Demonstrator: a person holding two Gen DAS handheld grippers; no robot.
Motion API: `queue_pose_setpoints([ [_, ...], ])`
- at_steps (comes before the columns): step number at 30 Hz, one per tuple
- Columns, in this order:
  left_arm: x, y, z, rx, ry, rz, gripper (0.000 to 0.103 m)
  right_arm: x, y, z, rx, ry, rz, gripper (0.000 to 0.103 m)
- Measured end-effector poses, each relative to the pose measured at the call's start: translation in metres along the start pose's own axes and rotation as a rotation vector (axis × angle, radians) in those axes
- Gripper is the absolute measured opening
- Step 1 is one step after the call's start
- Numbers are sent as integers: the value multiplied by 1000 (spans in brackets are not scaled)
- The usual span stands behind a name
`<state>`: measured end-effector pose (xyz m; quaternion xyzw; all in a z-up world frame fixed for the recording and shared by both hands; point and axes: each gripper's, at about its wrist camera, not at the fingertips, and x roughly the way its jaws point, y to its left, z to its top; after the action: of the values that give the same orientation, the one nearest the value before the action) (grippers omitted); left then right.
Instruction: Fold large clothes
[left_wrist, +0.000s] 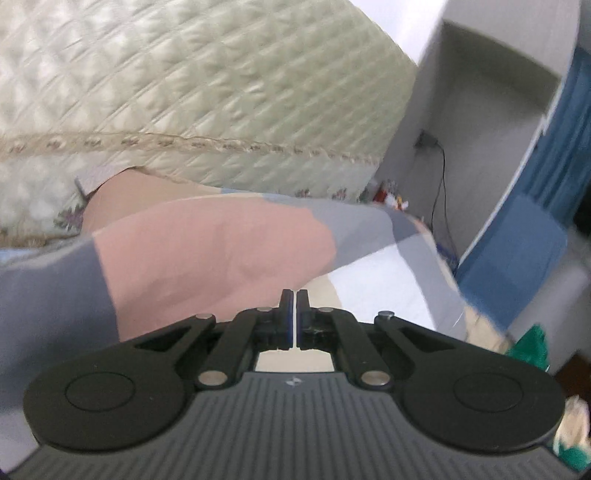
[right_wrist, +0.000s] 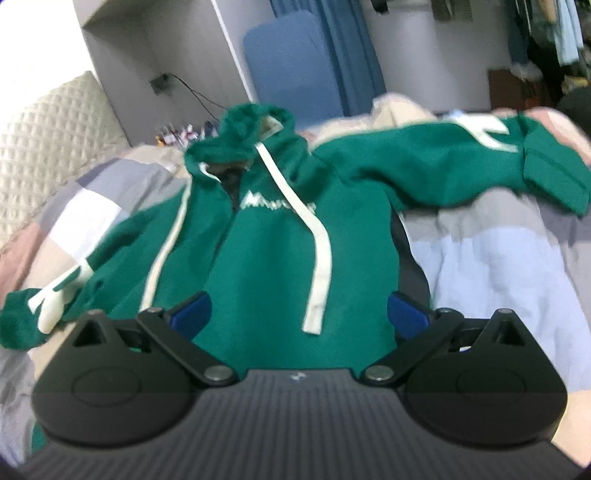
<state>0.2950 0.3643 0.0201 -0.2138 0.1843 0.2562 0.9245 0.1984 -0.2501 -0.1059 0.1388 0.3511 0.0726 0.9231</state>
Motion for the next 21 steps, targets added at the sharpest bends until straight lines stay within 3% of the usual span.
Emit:
queue_pose_setpoints([
  [3,9,-1,-5,20,48,-20,2,15,-7,0,48,43,1,103],
  [7,19,13,-12,100,116,-22,6,25,-7,4,56,35,3,103],
  [8,16,17,-18,112,130,-27,12,28,-6,5,50,31,0,103],
  [10,9,24,-25,147,155,-56,40,31,-6,4,49,33,-2,103],
  [11,6,26,-29,168,165,-70,65,33,-7,3,52,37,2,103],
  [14,-10,31,-45,274,181,-100,67,36,-11,3,63,48,5,103],
  [16,-17,31,-61,350,235,-100,68,37,-13,4,78,49,5,103],
  [18,-14,26,-78,504,274,-18,69,37,-14,4,84,49,6,103],
  [20,-11,21,-95,636,263,74,68,37,-13,3,83,53,2,103],
  [21,-10,18,-99,669,264,91,58,37,-13,3,81,56,0,103],
])
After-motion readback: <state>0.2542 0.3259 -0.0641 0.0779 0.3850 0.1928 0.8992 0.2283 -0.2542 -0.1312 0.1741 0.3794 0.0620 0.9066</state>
